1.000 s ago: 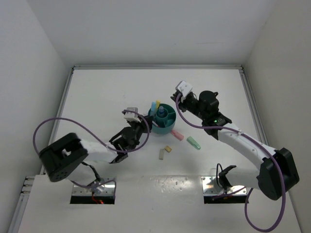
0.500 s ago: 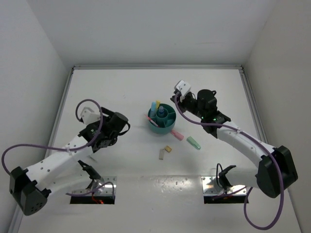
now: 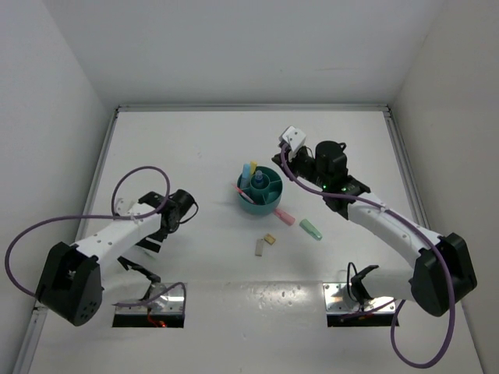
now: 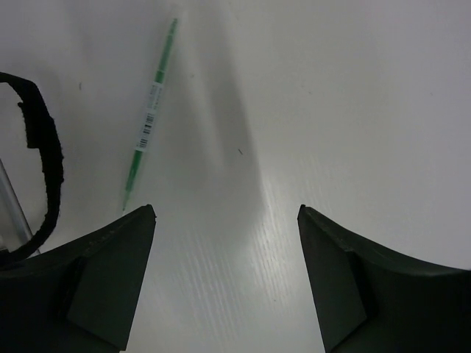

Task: Sort the stationery into containers
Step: Pick up the pen from the center of the board.

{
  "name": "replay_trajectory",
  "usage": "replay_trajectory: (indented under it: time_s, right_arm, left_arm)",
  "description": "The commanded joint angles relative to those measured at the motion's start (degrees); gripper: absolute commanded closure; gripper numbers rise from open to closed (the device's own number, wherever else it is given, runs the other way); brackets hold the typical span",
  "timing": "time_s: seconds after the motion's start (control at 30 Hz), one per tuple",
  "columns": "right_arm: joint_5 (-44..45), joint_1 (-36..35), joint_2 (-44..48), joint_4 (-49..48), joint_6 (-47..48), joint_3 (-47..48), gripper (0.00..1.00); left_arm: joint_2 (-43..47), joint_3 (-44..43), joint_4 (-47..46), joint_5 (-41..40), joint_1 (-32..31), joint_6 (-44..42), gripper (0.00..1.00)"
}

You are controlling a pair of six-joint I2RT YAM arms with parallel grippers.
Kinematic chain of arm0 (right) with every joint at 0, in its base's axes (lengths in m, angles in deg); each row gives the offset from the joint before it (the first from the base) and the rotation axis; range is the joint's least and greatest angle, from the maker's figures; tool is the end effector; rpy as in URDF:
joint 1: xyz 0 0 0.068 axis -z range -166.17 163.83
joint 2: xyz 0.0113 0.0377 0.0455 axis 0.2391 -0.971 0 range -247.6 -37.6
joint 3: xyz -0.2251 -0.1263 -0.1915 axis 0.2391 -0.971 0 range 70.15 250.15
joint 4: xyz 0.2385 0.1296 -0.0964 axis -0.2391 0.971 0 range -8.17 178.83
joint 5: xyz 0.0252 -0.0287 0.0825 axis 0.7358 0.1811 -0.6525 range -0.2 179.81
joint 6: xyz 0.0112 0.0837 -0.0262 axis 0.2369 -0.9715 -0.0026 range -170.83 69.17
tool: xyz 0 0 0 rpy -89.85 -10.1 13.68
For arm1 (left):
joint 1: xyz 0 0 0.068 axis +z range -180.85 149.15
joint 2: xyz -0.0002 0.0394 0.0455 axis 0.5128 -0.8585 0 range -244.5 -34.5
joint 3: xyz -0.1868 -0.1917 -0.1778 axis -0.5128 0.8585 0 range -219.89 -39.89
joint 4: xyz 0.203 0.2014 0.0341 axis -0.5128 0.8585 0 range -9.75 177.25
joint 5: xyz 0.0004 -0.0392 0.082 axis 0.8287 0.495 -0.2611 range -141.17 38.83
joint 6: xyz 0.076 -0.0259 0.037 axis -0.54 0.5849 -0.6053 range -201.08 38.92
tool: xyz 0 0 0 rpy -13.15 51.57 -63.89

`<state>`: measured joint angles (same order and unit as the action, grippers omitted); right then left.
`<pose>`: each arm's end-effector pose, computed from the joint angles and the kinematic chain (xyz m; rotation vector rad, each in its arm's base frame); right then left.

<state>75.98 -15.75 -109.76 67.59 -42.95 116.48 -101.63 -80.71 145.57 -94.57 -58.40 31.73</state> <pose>0.2892 0.1857 0.3171 -0.7402 1.6332 0.4864 0.1720 -0.0287 0.2044 -1.6251 1.7854 0.3579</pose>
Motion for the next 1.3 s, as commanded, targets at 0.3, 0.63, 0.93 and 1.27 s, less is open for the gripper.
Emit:
replay_trajectory:
  time_s: [0.3,0.63,0.93,1.27]
  right_arm:
    - [-0.15,0.84,0.53,-0.97,-1.73,3.07,0.89]
    - [0.38,1.37,1.75,-0.97,-2.25,3.07,0.89]
    - [0.38,1.9,1.76,-1.49,-2.78,2.54,0.89]
    - [0.38,2.95,2.29,-1.49,-2.78,2.54,0.89]
  left_arm:
    - [1.92,7.86,-5.63,3.31,12.86,-6.28,0.16]
    - [-2.3,12.69,-18.65,8.5,20.26,-16.49,0.21]
    - [-4.58,14.02,-23.66,9.12,25.09,-22.55,0.27]
    - [-8.88,13.31,-31.56,13.42,26.85,-30.11,0.5]
